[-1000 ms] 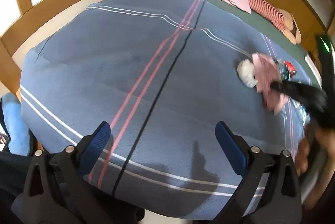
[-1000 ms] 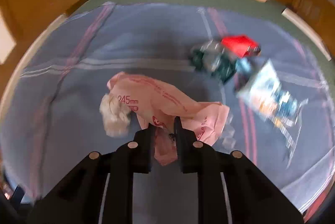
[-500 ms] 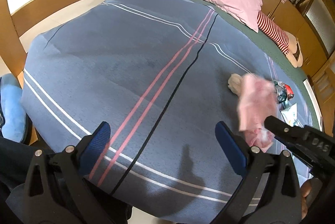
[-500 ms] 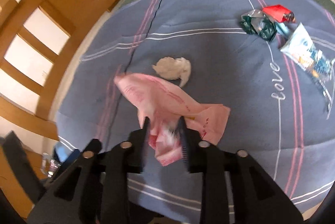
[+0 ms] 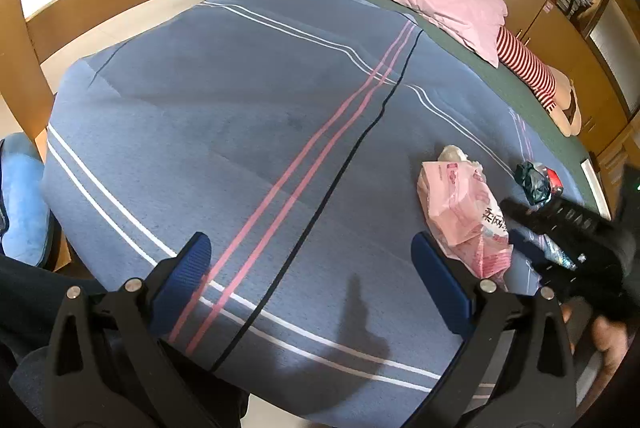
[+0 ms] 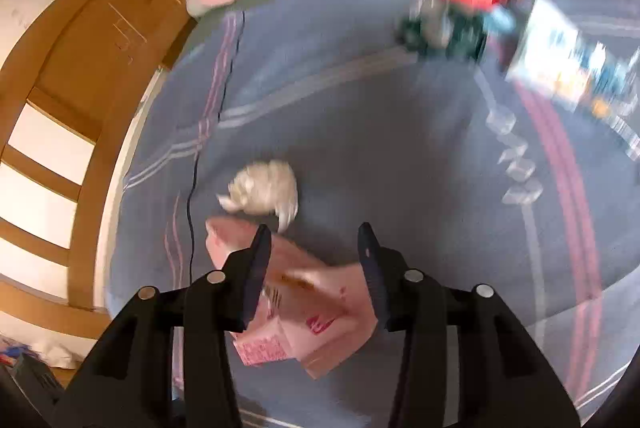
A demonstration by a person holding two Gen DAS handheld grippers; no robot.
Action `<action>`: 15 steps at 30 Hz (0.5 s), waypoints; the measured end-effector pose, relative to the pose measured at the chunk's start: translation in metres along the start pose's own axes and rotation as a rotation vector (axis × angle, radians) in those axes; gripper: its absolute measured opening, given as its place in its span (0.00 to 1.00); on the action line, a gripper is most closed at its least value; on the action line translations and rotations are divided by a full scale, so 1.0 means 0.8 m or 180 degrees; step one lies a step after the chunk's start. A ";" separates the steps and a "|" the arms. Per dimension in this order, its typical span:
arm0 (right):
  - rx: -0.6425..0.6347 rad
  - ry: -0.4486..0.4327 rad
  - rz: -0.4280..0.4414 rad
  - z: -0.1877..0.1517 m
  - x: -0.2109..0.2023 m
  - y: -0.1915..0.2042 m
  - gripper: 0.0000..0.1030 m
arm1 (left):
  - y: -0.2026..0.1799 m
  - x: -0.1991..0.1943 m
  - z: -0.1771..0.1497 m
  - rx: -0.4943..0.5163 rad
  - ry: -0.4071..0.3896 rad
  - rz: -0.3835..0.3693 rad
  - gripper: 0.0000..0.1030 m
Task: Collect trash
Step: 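Grasp the pink wrapper with the right gripper and lift it, then release the pink wrapper near the left gripper and grasp the white tissue with the right gripper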
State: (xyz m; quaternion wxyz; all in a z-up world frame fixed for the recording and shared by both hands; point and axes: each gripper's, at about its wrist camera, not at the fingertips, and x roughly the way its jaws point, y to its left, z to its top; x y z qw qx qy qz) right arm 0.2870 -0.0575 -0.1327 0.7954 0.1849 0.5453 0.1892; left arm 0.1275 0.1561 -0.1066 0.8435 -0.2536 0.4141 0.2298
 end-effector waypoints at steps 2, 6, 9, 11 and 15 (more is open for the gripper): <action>0.0007 0.0152 0.0058 -0.010 0.008 -0.001 0.34 | 0.003 0.001 0.002 -0.0027 -0.0002 -0.0003 0.97; -0.0146 0.0323 0.0088 -0.034 0.001 0.009 0.34 | 0.009 -0.002 0.003 -0.0112 -0.0045 -0.0012 0.97; -0.0215 0.0537 0.0185 -0.048 -0.005 0.013 0.34 | 0.021 -0.006 0.006 -0.0291 -0.0112 -0.0008 0.97; -0.0304 0.0652 0.0286 -0.054 -0.011 0.019 0.34 | 0.030 -0.006 0.006 -0.0415 -0.0116 -0.0008 0.97; -0.0515 0.0262 0.0033 -0.045 -0.045 0.027 0.39 | 0.039 -0.001 0.005 -0.0563 -0.0036 -0.0028 0.97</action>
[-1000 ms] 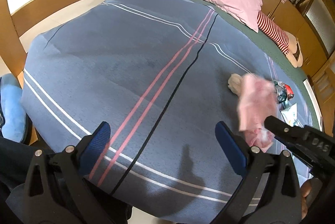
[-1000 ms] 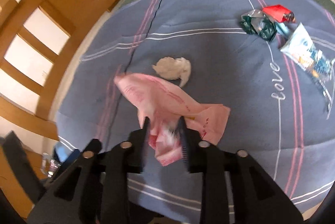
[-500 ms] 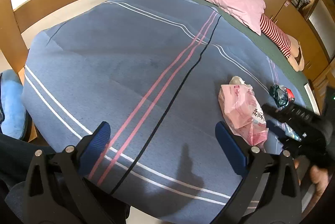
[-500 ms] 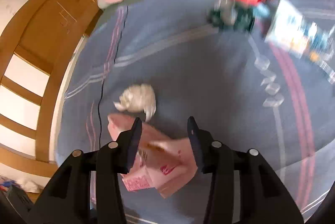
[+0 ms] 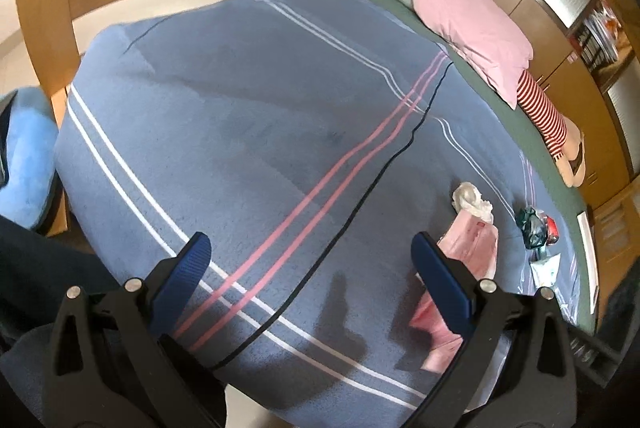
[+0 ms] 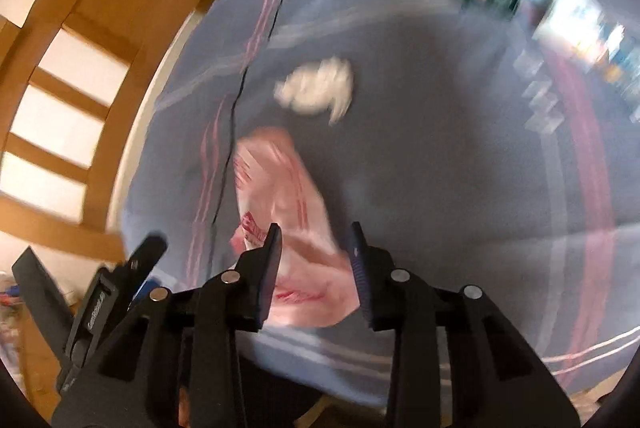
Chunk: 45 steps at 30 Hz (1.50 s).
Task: Collect trash
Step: 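Release the pink wrapper near the left gripper and grasp the white tissue with the right gripper, then grasp the pink wrapper with the left gripper while the right gripper holds the tissue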
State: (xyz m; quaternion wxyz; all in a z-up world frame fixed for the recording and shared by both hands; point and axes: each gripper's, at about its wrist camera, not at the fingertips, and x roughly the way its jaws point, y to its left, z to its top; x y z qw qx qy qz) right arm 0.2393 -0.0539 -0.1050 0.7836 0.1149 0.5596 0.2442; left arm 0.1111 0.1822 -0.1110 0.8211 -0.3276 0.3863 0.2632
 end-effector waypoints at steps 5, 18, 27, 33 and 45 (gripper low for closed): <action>-0.0055 -0.0338 -0.0274 0.032 -0.008 0.010 0.56 | -0.006 0.004 -0.002 0.0056 0.0048 0.0014 0.97; -0.0543 -0.0073 -0.0970 0.099 0.133 0.048 0.34 | 0.006 0.013 0.006 -0.0042 0.0109 0.0070 0.97; -0.0112 -0.0483 -0.0789 0.092 0.062 -0.006 0.25 | 0.001 0.015 0.001 0.0052 0.0159 0.0030 0.97; -0.0210 -0.0151 -0.1011 0.048 0.049 -0.033 0.25 | -0.005 0.015 -0.001 0.0128 0.0180 -0.0020 0.97; -0.0386 0.0265 -0.0263 -0.060 0.017 0.007 0.25 | -0.008 0.011 -0.003 0.0072 0.0190 -0.0246 0.97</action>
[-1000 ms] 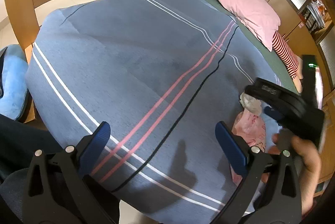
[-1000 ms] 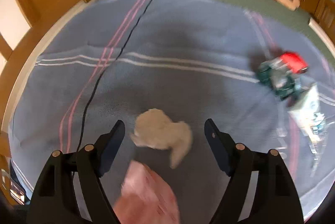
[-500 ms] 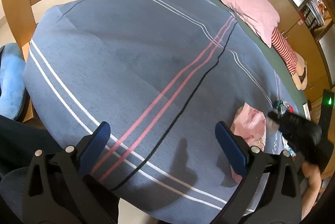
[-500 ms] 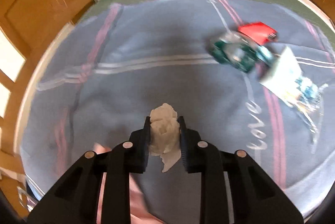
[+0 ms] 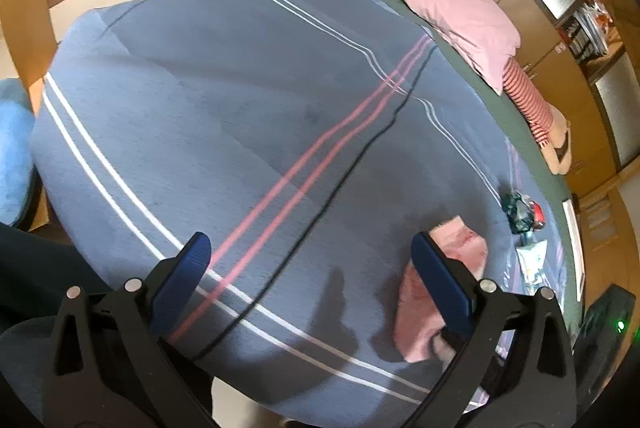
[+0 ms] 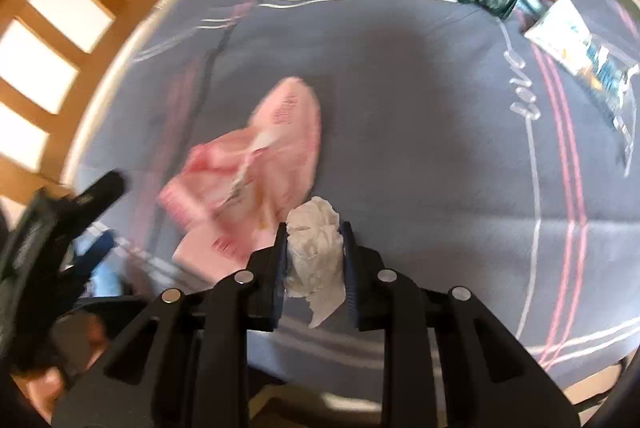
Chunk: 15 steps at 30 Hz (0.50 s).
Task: Collect trash
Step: 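Grasp the pink wrapper with the left gripper while the right gripper holds the tissue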
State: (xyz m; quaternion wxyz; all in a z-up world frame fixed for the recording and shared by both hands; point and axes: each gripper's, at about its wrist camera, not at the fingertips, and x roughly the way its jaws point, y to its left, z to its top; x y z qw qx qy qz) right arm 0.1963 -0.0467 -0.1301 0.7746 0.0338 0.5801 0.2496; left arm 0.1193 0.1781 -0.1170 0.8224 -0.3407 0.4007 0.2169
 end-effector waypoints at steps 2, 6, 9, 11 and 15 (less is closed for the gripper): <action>0.0049 -0.0044 -0.0080 -0.009 -0.011 -0.001 0.25 | -0.011 0.001 0.000 0.0103 -0.0013 -0.0023 0.97; 0.0292 -0.0315 -0.0367 -0.035 -0.045 -0.022 0.25 | -0.055 0.004 -0.013 0.0559 0.0022 -0.0295 0.97; 0.0575 -0.0424 -0.0606 -0.052 -0.062 -0.053 0.25 | -0.100 0.014 -0.034 0.1215 0.0194 -0.0357 0.97; 0.0735 -0.0463 -0.0744 -0.064 -0.071 -0.069 0.25 | -0.127 0.020 -0.050 0.1765 0.0067 -0.0028 0.97; 0.0928 -0.0467 -0.0758 -0.074 -0.078 -0.086 0.25 | -0.144 0.041 -0.064 0.2117 0.0104 0.0352 0.97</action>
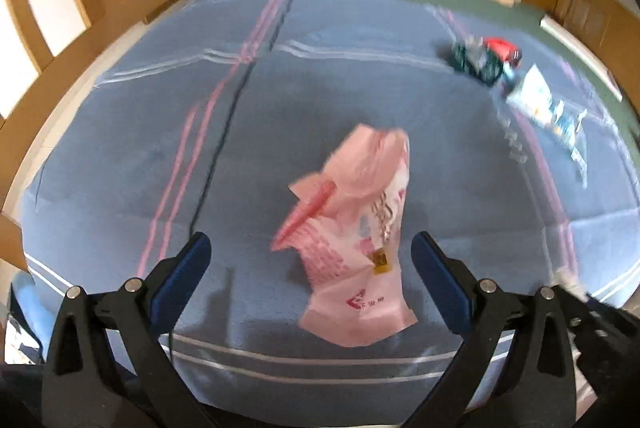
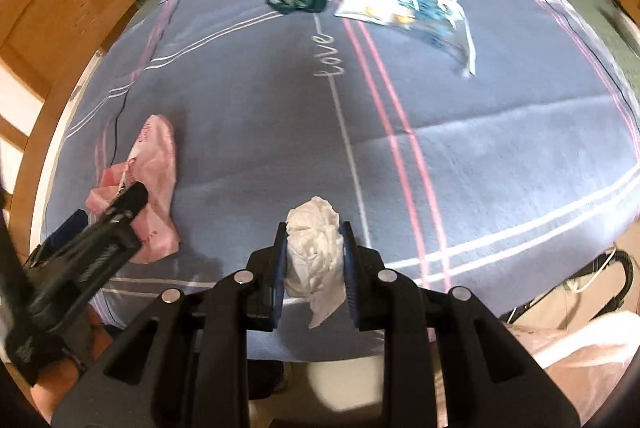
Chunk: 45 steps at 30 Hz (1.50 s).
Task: Collect trash
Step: 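Grasp the pink wrapper with the left gripper while the right gripper holds the tissue, then carry the pink wrapper and tissue over the wastebasket and open both grippers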
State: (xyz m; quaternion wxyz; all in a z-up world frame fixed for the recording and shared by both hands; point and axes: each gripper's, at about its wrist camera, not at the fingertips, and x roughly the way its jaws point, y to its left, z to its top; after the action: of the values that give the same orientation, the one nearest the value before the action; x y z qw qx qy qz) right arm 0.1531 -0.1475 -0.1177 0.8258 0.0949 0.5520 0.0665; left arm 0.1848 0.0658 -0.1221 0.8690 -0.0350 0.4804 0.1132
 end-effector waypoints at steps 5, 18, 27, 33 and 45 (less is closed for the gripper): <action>-0.0022 -0.0027 0.0026 0.000 -0.006 0.006 0.25 | 0.010 0.019 -0.004 -0.0011 0.0241 0.0074 0.96; -0.0055 -0.0005 0.0078 -0.006 0.005 0.024 0.25 | 0.013 0.019 -0.011 0.0034 0.0235 -0.0124 0.35; -0.0005 -0.0254 0.0066 -0.005 -0.004 0.025 0.25 | 0.031 0.000 -0.005 -0.0149 0.0028 -0.0077 0.27; -0.0003 -0.0271 0.0083 -0.003 -0.006 0.026 0.25 | 0.042 -0.009 -0.003 -0.0280 -0.0083 -0.0103 0.26; -0.0031 -0.0377 0.0137 -0.004 -0.013 0.031 0.25 | 0.042 -0.019 -0.003 -0.0272 -0.0179 -0.0102 0.25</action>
State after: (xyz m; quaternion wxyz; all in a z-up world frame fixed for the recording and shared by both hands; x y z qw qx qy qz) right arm 0.1461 -0.1252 -0.1040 0.8558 0.1064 0.4997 0.0811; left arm 0.1674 0.0953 -0.1094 0.8816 -0.0765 0.4499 0.1206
